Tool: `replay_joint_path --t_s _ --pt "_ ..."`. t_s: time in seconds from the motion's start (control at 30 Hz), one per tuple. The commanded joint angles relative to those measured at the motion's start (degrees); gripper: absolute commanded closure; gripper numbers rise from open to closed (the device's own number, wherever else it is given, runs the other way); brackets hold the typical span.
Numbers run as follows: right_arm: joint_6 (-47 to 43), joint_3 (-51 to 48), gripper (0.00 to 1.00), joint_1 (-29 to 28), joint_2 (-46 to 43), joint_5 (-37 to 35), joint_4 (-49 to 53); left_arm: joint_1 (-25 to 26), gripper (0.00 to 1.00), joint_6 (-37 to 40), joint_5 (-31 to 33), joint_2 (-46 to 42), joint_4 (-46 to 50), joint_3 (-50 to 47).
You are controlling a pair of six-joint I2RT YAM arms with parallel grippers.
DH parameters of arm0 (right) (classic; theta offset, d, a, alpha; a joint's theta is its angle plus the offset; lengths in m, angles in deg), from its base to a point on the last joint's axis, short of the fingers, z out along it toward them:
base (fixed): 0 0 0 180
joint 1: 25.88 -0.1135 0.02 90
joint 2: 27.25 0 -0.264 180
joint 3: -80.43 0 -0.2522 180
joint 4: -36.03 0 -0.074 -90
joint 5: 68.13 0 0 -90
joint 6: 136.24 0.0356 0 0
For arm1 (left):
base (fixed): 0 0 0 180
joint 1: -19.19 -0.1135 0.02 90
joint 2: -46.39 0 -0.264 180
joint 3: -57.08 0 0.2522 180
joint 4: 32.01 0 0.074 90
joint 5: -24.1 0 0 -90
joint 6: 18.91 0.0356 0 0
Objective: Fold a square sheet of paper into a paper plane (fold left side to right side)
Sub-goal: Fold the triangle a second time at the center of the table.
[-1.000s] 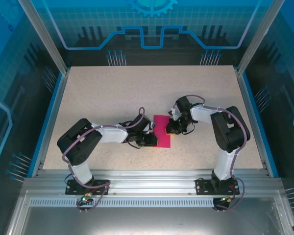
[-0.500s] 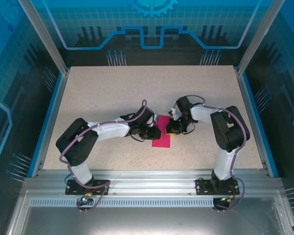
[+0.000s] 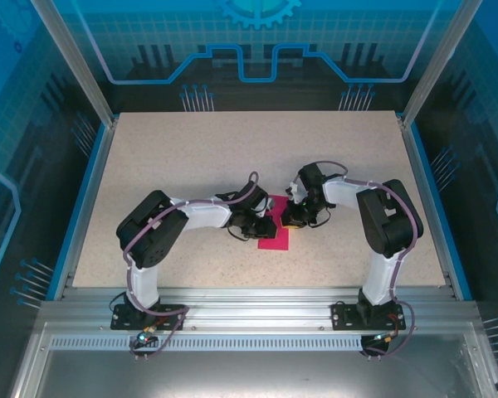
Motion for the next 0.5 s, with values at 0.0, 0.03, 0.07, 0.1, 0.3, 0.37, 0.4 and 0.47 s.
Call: replay_joint_path --t_s 0.0,0.03,0.07,0.1,0.3,0.37,0.4,0.47 --pt "-0.4 -1.0 0.90 1.0 3.0 -7.6 1.5 -0.3 0.82 1.7 -0.1 -0.9 2.5 -3.4" --pt "-0.6 -0.8 0.90 1.0 3.1 -7.8 1.7 -0.3 0.82 1.7 0.0 -1.3 2.5 -4.4" --pt "-0.6 -0.8 0.90 1.0 3.2 -7.9 1.8 -0.3 0.82 1.7 -0.2 -1.8 2.5 -5.2" --pt "-0.7 -0.7 0.90 1.1 3.3 -8.0 2.0 -0.2 0.82 1.7 -0.3 -2.3 2.3 -6.2" --pt "-0.7 -0.2 0.90 1.1 4.2 -8.1 2.2 -0.1 0.83 1.7 -1.4 -5.9 1.7 -11.8" --pt "-0.8 0.0 0.90 1.1 4.4 -8.1 2.4 -0.2 0.83 1.7 -2.1 -7.1 1.2 -13.4" --pt "-0.8 0.1 0.90 1.1 4.5 -8.1 2.4 -0.1 0.83 1.7 -2.6 -7.7 0.8 -14.2" --pt "-0.8 0.3 0.90 1.1 4.5 -8.2 2.6 -0.1 0.83 1.7 -3.1 -8.7 0.2 -15.6"
